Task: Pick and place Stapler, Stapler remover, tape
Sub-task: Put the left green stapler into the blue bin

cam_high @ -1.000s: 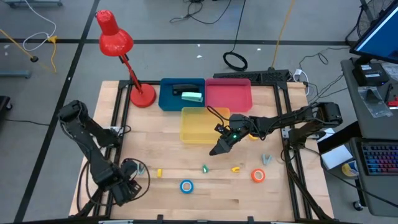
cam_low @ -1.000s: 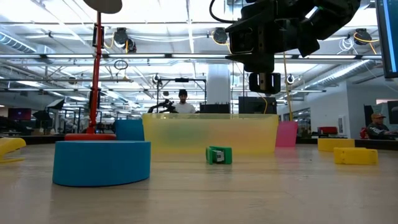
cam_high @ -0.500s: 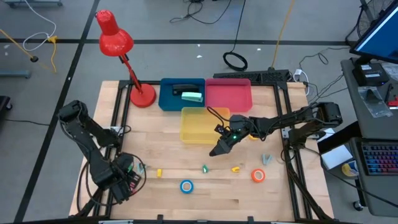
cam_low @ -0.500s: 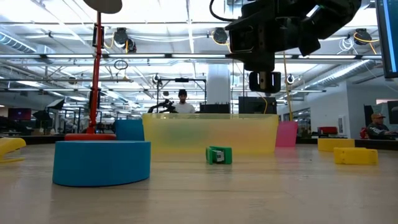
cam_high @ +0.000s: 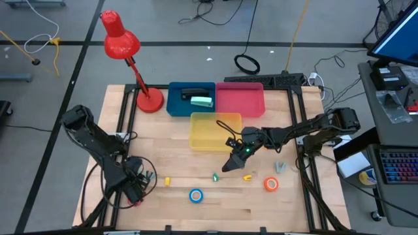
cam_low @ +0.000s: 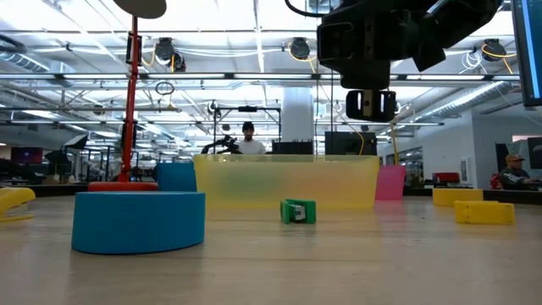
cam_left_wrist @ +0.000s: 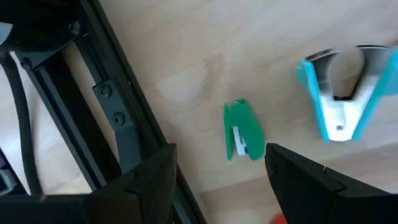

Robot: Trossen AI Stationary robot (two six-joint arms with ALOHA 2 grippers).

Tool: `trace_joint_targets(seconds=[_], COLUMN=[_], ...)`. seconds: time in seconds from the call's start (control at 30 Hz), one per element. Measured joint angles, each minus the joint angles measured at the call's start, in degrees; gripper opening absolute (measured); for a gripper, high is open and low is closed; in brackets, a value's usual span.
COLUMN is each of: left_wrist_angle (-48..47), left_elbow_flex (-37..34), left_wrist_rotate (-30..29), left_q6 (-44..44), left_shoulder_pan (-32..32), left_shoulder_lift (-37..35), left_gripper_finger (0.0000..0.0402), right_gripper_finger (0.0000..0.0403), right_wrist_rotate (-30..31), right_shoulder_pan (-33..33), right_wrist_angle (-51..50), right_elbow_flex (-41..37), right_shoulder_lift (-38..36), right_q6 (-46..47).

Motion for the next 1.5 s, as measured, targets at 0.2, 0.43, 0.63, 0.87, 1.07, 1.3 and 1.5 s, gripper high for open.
trace_joint_targets(seconds=[0.2,0.43,0.63,0.87,1.07,1.3,1.5], left_wrist_angle=[6.88,13.19,15.95,17.91,19.32,18.80,12.87], left_elbow_flex=[-4.13,-8.81,-10.73,-10.86,-10.86,-10.87,-10.29], left_wrist_rotate=[0.17,1.16,1.72,1.43,1.24,1.69,3.00], left_q6=[1.83,2.55,2.75,2.79,2.92,4.05,3.33], left_shoulder_pan=[1.68,2.58,2.74,2.72,2.67,2.67,2.66], left_shoulder_lift=[-0.19,-0.35,-0.49,-0.40,-0.34,-0.49,-5.28], left_gripper_finger=[0.0241,0.0241,0.0241,0.0195,0.0114,0.0058,0.0059], right_gripper_finger=[0.0155,0.0155,0.0155,0.0155,0.0155,0.0155,0.0155], right_wrist_rotate=[0.02,0.05,0.05,1.46,1.29,1.29,1.26], right_shoulder_pan=[0.52,0.50,0.50,0.50,0.50,0.50,0.50], right_wrist_angle=[-0.01,-0.01,0.00,0.36,0.46,0.46,0.51], right_elbow_flex=[0.01,0.00,-0.01,-0.01,-0.01,-0.01,-0.01], right_shoulder_lift=[0.00,0.00,0.00,0.00,0.00,0.00,0.00], right_q6=[0.01,0.01,0.01,0.00,-0.01,-0.01,-0.01])
